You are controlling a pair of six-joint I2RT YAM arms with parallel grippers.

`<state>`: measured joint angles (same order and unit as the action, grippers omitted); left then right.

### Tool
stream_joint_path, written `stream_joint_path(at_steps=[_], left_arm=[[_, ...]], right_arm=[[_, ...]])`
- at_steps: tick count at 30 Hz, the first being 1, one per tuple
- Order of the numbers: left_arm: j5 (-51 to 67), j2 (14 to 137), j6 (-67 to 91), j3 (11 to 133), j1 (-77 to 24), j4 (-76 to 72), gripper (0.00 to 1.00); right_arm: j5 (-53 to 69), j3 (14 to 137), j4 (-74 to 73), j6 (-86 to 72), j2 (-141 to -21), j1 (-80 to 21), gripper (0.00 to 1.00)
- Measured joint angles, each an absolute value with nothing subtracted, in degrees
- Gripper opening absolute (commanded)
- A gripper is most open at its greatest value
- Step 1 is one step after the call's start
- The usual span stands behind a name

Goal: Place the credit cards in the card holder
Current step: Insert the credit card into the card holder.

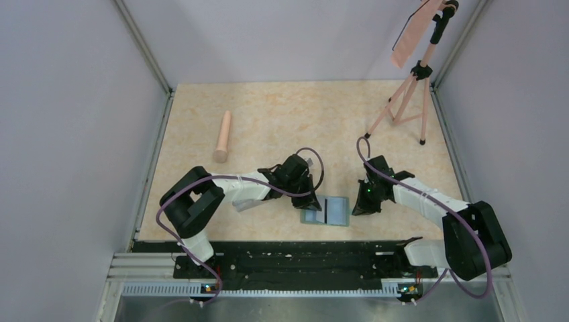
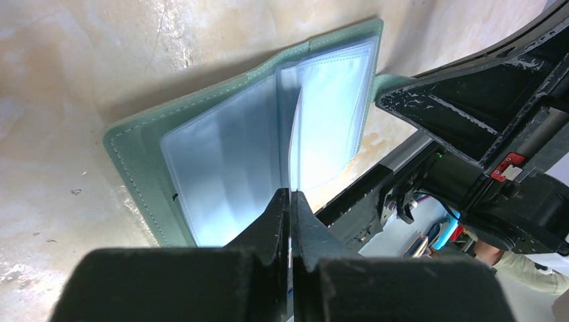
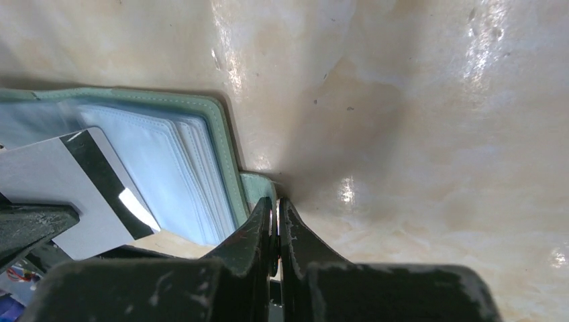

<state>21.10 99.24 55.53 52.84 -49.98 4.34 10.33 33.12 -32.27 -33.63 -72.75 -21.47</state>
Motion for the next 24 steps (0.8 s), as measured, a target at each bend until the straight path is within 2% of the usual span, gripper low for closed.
stream_joint_path(at_steps=[14,24], left_arm=[[21.1,99.2,55.3,53.3,-49.5,5.1,0.00],[21.3,95.4,54.9,51.5,-49.1,-0.4,0.00]], right_arm=[[10.3,33.1,-32.3,-33.4,-72.8,-21.5,0.00],[10.4,33.1,-32.2,-33.0,-72.8,-21.5,0.00]])
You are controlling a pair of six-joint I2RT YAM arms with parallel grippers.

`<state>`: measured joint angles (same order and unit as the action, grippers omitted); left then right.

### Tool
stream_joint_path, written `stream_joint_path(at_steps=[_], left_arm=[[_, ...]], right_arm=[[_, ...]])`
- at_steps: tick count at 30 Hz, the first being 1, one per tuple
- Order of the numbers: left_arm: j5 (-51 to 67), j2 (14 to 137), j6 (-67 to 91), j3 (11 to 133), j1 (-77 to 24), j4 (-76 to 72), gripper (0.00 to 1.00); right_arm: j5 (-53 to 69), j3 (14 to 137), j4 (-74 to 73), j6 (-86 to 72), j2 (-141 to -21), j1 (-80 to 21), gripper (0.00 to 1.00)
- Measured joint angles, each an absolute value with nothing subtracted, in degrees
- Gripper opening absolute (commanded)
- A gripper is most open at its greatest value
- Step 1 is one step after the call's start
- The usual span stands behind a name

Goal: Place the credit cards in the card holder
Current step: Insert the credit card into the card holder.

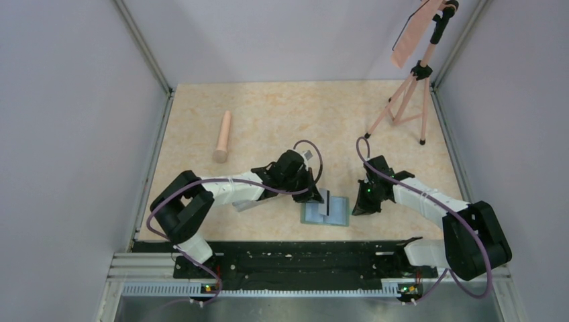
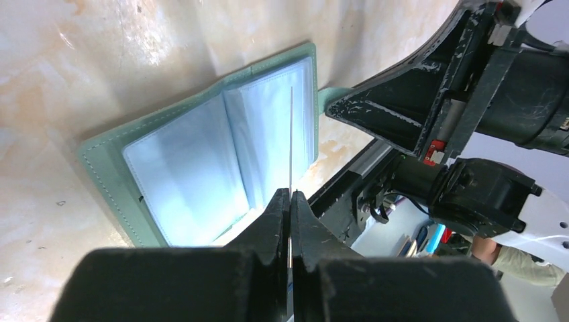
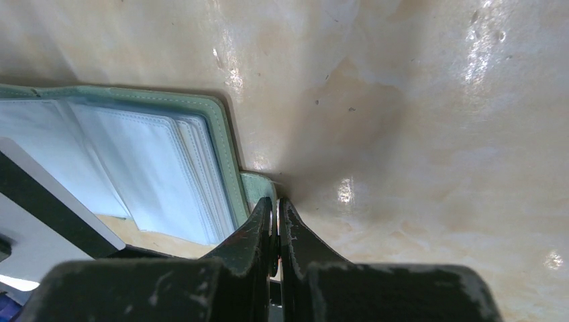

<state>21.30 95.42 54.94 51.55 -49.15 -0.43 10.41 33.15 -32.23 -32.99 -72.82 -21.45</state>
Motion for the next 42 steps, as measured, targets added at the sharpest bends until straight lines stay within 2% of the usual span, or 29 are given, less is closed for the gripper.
stream_joint_path(at_steps=[10,18,42], left_arm=[[20.1,94.8,53.3,51.5,-49.0,1.7,0.00],[20.5,98.7,53.0,51.5,-49.1,1.7,0.00],[23.7,102.1,58.3,51.1,-50.4,-5.8,0.00]], right_arm=[[10.4,33.1,-32.2,-32.9,-72.8,-21.5,0.00],[10.6,33.1,-32.2,-32.6,-72.8,-21.5,0.00],[10.5,33.1,-32.1,-32.5,-72.8,-21.5,0.00]])
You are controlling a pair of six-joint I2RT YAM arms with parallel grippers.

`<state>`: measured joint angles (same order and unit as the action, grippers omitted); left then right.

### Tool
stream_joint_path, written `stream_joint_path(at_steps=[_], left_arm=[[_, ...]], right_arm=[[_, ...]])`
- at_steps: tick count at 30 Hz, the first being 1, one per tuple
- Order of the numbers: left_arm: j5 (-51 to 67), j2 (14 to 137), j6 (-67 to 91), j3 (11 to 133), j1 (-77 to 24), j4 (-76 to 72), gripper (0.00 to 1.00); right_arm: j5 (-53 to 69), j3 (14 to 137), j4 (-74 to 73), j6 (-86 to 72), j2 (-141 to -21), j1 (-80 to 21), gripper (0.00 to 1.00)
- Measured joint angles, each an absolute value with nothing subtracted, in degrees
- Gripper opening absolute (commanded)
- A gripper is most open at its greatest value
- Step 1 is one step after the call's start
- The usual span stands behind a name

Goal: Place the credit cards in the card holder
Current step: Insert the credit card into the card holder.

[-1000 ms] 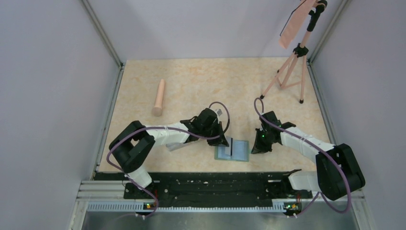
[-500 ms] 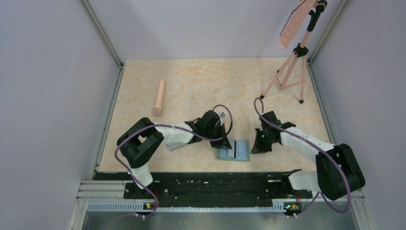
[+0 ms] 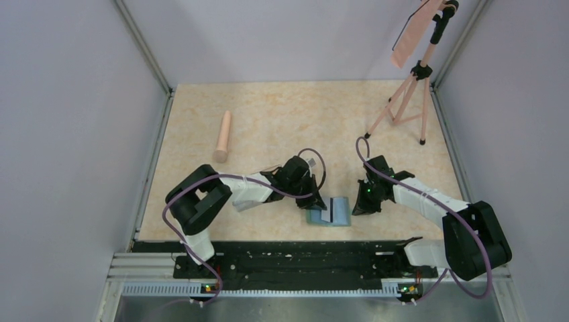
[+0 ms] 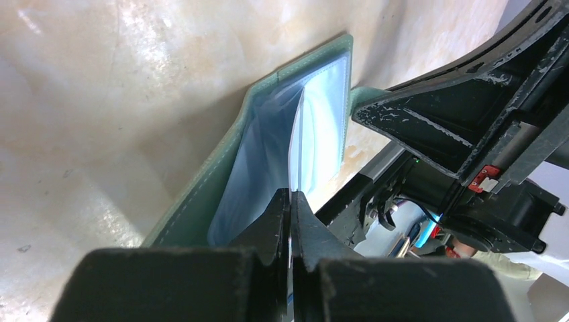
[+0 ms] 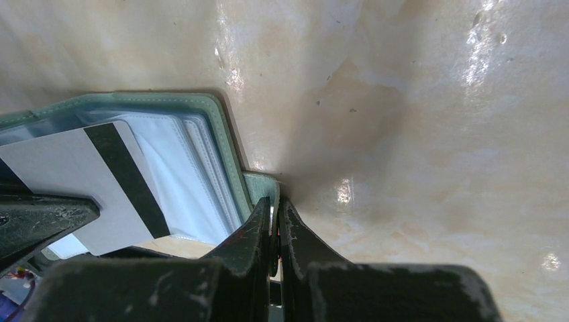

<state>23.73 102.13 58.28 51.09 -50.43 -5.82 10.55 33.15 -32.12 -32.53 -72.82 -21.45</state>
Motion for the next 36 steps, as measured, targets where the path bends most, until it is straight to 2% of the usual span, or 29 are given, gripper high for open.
stream_joint_path(at_steps=[14,36], left_arm=[[16.9,97.9,62.0,49.3,-51.7,-0.7,0.00],[19.9,101.4,61.5,52.8,-53.3,0.0,0.00]], right_arm=[[10.6,33.1,-32.1,-32.5,-72.8,-21.5,0.00],[10.6,33.1,-32.1,-32.5,-72.8,-21.5,0.00]])
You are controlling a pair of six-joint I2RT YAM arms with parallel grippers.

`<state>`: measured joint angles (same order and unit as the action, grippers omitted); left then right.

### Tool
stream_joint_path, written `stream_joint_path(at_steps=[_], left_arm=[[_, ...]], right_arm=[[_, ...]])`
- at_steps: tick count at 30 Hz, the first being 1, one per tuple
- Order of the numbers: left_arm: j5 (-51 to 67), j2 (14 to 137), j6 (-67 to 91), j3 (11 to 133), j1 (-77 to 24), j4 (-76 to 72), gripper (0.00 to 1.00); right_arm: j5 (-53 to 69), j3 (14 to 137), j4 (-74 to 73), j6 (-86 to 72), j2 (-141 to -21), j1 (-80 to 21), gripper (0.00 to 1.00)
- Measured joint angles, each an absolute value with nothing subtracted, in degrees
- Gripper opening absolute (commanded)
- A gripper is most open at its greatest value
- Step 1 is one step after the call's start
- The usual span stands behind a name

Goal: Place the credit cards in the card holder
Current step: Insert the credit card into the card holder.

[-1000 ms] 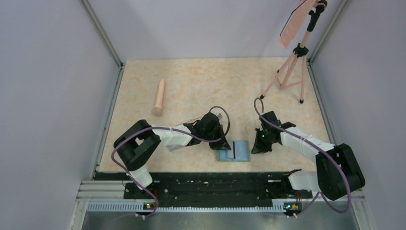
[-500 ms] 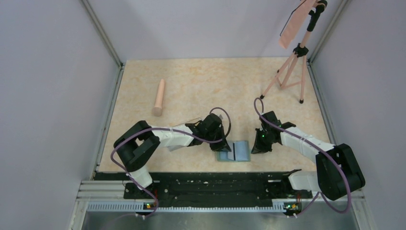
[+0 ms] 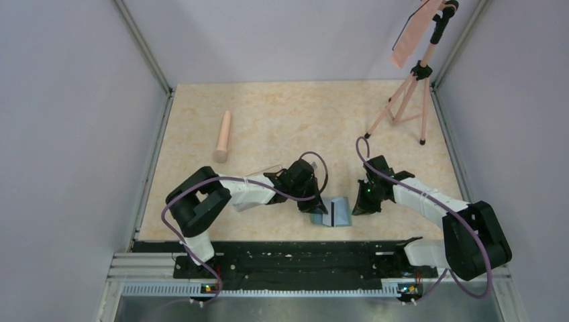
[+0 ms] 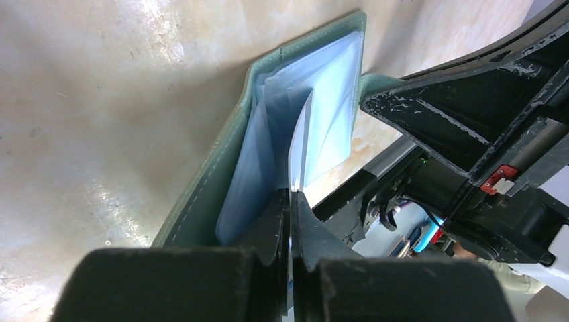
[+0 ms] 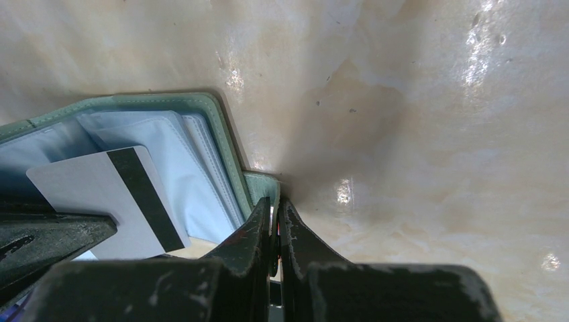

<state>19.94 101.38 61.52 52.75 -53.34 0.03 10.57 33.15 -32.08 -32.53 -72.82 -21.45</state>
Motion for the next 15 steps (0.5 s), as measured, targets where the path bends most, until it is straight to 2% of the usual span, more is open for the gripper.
stream_joint_path(at_steps=[15], left_arm=[[19.4,99.3,63.1,49.6,-51.8,-1.1,0.00]], right_arm=[[10.6,33.1,-32.1,-32.5,-72.8,-21.5,0.00]])
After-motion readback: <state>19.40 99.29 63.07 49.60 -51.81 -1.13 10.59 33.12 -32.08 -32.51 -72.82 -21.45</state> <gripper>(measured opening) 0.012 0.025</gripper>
